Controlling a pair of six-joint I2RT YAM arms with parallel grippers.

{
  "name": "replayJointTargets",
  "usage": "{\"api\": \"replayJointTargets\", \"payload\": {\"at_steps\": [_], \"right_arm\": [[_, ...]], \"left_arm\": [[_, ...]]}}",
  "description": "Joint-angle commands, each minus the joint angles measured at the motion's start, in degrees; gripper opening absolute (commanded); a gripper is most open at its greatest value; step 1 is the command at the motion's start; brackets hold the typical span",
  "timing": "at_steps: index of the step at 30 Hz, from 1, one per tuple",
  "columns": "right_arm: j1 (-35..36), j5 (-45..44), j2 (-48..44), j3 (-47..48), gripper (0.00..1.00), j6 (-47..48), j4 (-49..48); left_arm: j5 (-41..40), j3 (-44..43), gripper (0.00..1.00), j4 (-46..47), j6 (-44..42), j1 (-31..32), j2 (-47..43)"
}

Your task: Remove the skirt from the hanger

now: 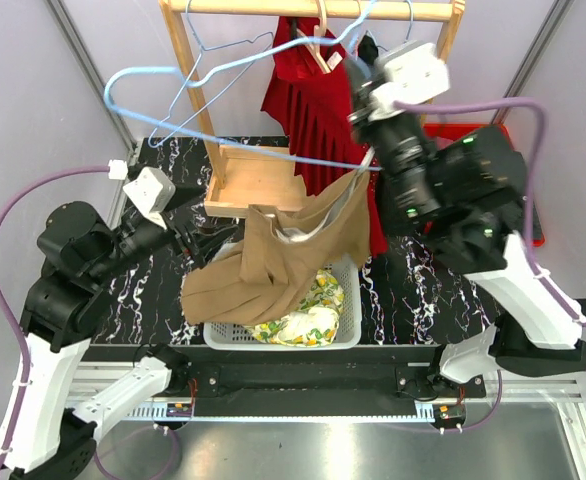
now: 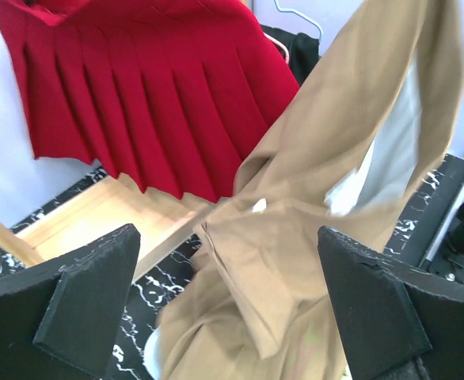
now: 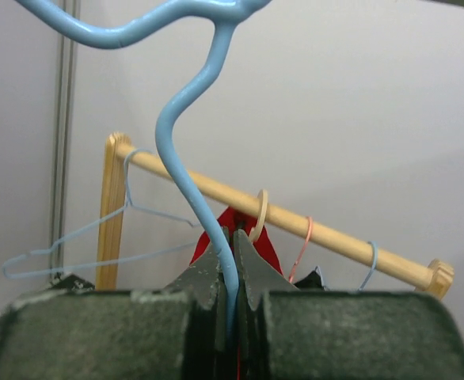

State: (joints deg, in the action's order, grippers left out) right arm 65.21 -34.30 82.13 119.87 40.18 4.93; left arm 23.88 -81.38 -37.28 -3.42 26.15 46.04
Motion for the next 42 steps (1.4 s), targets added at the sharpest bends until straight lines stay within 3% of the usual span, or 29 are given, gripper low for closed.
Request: {"api": "replayJointTargets", "payload": {"at_steps": [1,5,9,14,20,25,32,35,37,41,42], "right_arm": [[0.62,3.10,1.19,11.16,0.00,-3.17,6.29],[0.79,3.11,2.69,12.14,0.00,-4.06,10.27],[0.79,1.79,2.51,3.55,0.00,-3.80,9.49],[0.71,2.31,2.95,-0.17,0.00,-4.85,7.64],[1.50,3.54,5.59,0.19,0.00,-5.47,10.28],[3.78,2.14,6.46,-7.54,0.00,-3.01,7.29],[4.75,1.61,8.84,-13.08,0.00,-1.51,5.45],[5.36,0.21,9.72,-14.92,0.00,0.77,3.43],[5.80,-0.41,9.89,-15.72,0.00,2.79,0.97],[7.64,-1.90,10.16,-17.74,0.00,8.05,-4.39],[8.61,-2.52,10.24,-18.35,0.00,11.46,-9.71]], "left_arm": [[-0.94,-0.53,0.99,0.54,-1.41,-1.19,0.89],[-3.74,-1.76,0.99,0.36,-3.16,-2.24,-0.94],[-8.93,-1.94,0.99,-0.16,-6.07,-2.68,-3.94],[-17.26,-2.46,0.99,-0.60,-10.19,-3.30,-8.42],[-26.86,-15.01,0.99,-0.86,-20.47,-3.30,-7.64],[-24.23,-25.48,0.99,-7.79,-25.31,-3.39,-6.41],[-21.16,-41.11,0.99,-10.97,-24.00,-4.61,-2.89],[-20.11,-43.41,0.99,-11.85,-24.00,-4.79,-1.75],[-18.00,-42.11,0.99,-15.09,-22.86,-4.79,-1.39],[-10.35,-29.41,0.99,-20.72,-21.89,-4.79,-0.95],[-10.43,-27.10,0.99,-21.17,-22.07,-4.79,-0.69]]}}
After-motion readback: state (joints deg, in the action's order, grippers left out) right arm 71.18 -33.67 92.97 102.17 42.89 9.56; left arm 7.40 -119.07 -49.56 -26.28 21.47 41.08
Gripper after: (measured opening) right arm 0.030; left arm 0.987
